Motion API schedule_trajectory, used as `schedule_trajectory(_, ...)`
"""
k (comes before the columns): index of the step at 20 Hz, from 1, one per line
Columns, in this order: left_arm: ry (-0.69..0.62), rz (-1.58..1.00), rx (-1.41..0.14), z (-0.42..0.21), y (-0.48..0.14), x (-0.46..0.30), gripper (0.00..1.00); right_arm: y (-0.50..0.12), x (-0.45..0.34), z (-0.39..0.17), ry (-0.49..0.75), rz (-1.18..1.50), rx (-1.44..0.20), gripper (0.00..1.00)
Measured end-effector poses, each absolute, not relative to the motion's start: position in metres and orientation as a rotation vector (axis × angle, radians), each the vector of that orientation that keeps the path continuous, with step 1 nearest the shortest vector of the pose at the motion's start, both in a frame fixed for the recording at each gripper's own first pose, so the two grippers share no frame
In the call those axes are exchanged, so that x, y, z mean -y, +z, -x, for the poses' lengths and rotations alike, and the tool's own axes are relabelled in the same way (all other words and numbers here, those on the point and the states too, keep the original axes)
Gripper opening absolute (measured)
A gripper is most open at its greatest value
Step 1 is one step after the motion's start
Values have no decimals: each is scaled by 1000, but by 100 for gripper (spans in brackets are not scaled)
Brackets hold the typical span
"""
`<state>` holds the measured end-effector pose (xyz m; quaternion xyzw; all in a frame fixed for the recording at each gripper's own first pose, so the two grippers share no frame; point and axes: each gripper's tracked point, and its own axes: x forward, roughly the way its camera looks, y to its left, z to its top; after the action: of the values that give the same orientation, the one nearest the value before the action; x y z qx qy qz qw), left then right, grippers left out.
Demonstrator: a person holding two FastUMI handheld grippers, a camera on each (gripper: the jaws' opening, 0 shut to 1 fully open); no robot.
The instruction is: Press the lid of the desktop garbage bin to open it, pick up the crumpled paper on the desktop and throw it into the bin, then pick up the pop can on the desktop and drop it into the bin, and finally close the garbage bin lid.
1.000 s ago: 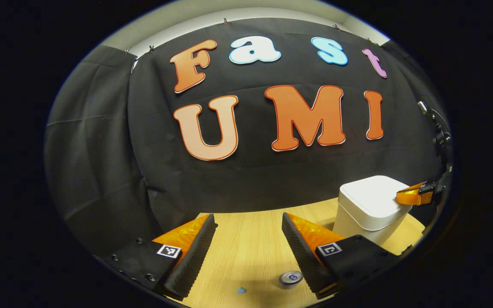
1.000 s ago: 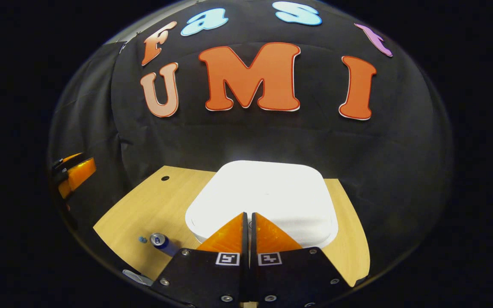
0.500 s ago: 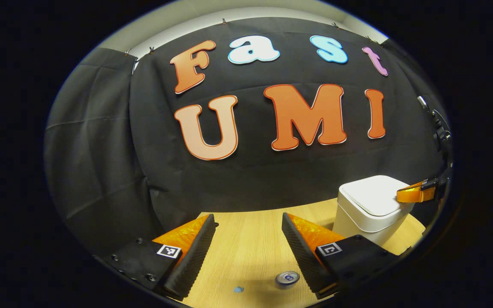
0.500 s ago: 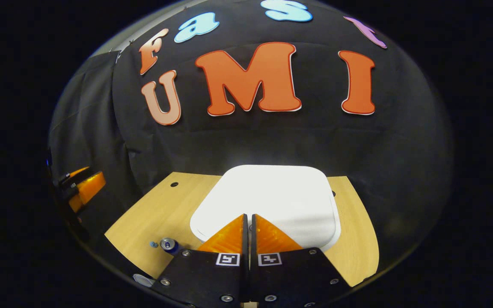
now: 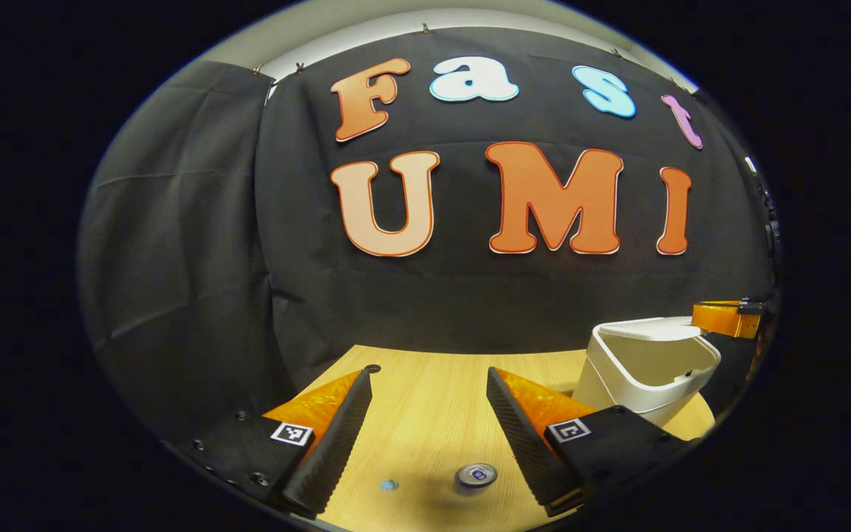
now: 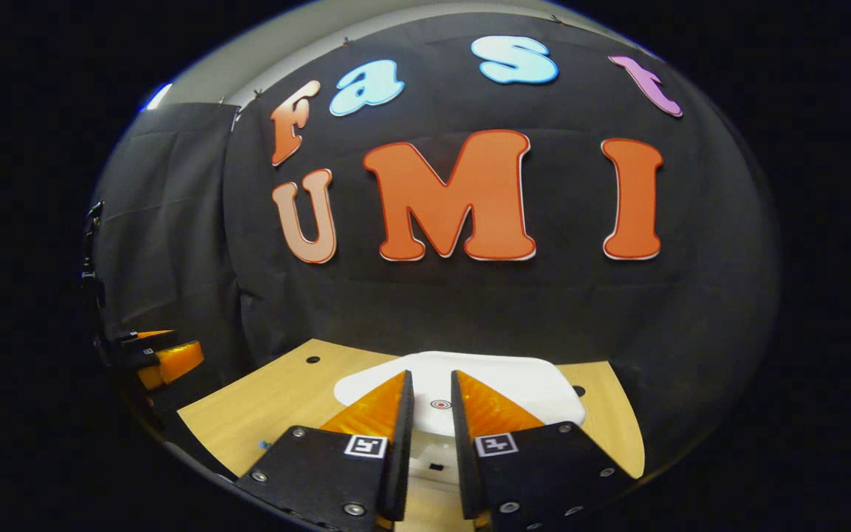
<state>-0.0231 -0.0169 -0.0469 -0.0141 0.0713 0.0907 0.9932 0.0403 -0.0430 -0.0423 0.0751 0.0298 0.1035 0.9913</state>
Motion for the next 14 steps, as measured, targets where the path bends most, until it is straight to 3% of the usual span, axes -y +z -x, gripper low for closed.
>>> schedule_trajectory(10,227,86,-220,6,-76,-42,99,26,-40,-45,318,-55,182,83)
schedule_trajectory(12,226,111,-251,-1,-88,-55,95,18,-66,-47,364,-50,165,87)
schedule_trajectory(13,219,122,-274,-4,-97,-58,99,10,-77,-48,377,-46,141,88)
schedule_trajectory(14,208,131,-301,-6,-104,-60,95,-1,-88,-49,388,-43,118,90)
